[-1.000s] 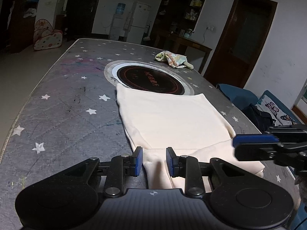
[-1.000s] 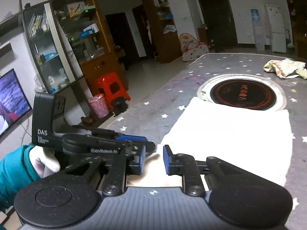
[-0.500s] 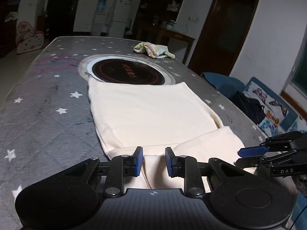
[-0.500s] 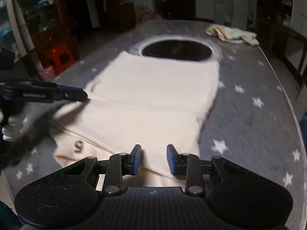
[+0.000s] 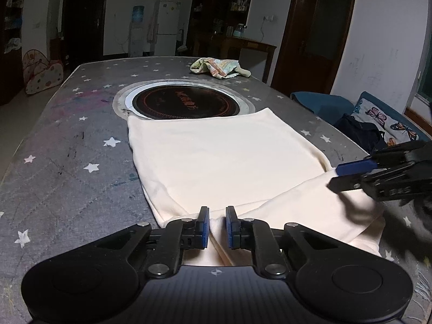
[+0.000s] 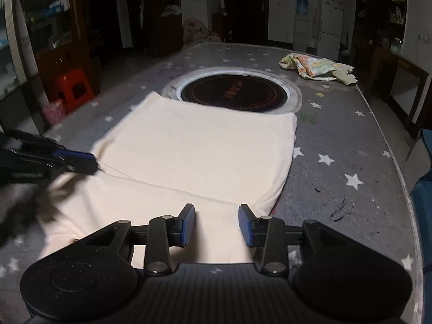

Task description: Fold clothes

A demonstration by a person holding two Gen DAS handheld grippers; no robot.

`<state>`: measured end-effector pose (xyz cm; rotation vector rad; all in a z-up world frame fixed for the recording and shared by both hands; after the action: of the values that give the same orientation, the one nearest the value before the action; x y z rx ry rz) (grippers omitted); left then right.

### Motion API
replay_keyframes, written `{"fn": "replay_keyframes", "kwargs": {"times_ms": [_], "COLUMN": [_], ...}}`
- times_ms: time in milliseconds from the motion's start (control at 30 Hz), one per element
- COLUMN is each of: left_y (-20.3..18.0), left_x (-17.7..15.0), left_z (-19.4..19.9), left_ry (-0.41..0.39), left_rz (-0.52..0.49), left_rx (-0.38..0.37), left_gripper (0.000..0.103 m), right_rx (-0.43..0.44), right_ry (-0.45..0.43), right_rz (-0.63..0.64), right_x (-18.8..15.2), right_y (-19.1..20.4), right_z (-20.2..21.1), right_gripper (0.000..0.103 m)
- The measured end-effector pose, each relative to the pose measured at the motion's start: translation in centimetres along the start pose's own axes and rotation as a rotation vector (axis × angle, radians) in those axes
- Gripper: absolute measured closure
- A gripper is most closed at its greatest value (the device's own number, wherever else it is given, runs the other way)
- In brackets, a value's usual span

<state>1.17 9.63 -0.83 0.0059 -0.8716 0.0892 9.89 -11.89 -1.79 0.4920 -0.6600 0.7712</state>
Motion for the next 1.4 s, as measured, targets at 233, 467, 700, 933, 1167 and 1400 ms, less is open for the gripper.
{"fn": "replay_keyframes", "kwargs": {"times_ms": [233, 467, 700, 933, 1167, 1400], "left_y": [-0.1, -3.4, -1.8, -2.3, -4.7, -4.9], "left_x": [1.1, 0.7, 0.3, 0.3, -1.3, -2.6], "left_z": [1.7, 1.5, -0.6, 2.1, 2.6, 2.8], "left_ry": [-0.038, -0.038, 0.006, -0.038, -0.018, 0.003], "left_rz": [0.009, -0.095, -0.043, -0.077, -0.156, -0.176], "left_rx": [-0.007, -0.081, -0.038, -0.055, -0.114, -0.109], "left_gripper": [0.086, 0.085, 0.089, 0.088, 0.086, 0.082], "right_rx": [-0.004, 0.001, -0.008, 0.015, 0.025, 0.011], "right_ry": [-0.02, -0.027, -0.026, -0.022, 0.02, 0.025], "right_rz": [0.032, 0.035, 0.026, 0.122, 0.22, 0.235], "right_x": [0.4, 0.7, 0.6, 0.5, -1.2, -2.3], "right_y": [0.7, 1.1, 0.7, 3.1, 5.3, 5.6], "right_z": [0.6, -0.6, -1.2, 0.6, 1.3, 1.3], "right_gripper": [0.059, 0.053, 0.052, 0.042, 0.037, 0.036]}}
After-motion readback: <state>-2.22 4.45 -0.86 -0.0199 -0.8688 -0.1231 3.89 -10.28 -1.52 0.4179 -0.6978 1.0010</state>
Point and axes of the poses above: each gripper's, at about its wrist camera, not at the fingertips, and z roughly against the way its jaws point, y to its left, x to its top, the point moved 6 cm from there along -z, roughly the way its jaws point, and after that the axes turned 11 degrees about x, right-handed, at the moved point
